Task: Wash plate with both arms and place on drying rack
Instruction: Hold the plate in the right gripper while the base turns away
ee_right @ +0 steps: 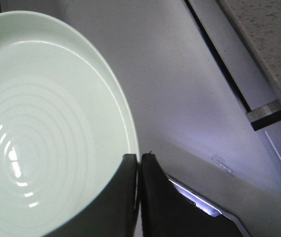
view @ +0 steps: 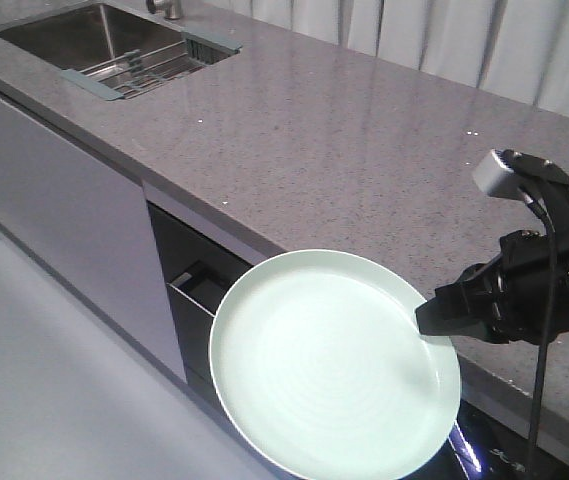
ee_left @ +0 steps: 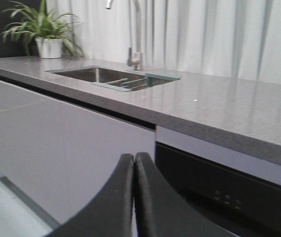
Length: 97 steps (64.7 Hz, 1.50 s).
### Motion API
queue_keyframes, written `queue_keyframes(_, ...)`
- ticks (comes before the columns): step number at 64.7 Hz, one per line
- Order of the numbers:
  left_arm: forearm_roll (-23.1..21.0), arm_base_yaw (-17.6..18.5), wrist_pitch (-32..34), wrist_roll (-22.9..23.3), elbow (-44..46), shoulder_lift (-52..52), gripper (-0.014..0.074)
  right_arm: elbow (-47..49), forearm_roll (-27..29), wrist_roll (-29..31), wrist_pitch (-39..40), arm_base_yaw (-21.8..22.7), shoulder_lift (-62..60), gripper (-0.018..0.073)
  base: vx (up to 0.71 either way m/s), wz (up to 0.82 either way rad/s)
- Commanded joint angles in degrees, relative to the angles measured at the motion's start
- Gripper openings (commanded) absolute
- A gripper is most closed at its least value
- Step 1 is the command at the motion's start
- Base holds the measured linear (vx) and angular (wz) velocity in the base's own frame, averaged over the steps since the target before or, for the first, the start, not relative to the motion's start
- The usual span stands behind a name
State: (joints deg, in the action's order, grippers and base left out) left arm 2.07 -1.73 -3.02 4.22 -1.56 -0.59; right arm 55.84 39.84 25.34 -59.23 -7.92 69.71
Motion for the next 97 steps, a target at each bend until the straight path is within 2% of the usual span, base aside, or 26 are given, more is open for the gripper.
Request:
queue_keyframes(1,-0.5,0.3,4.2,0.2,1.5,-0.9,-0.0006,1.4,2.7,0.6,1.0,0.1,-1.5,-0.0008,-0.06,0.38)
queue_keyframes(97,-0.5,0.3,4.2,0.2,1.5,-0.9,-0.0006,1.4,2.7,0.6,1.0,0.1,-1.5,-0.0008,-0.05,0.39)
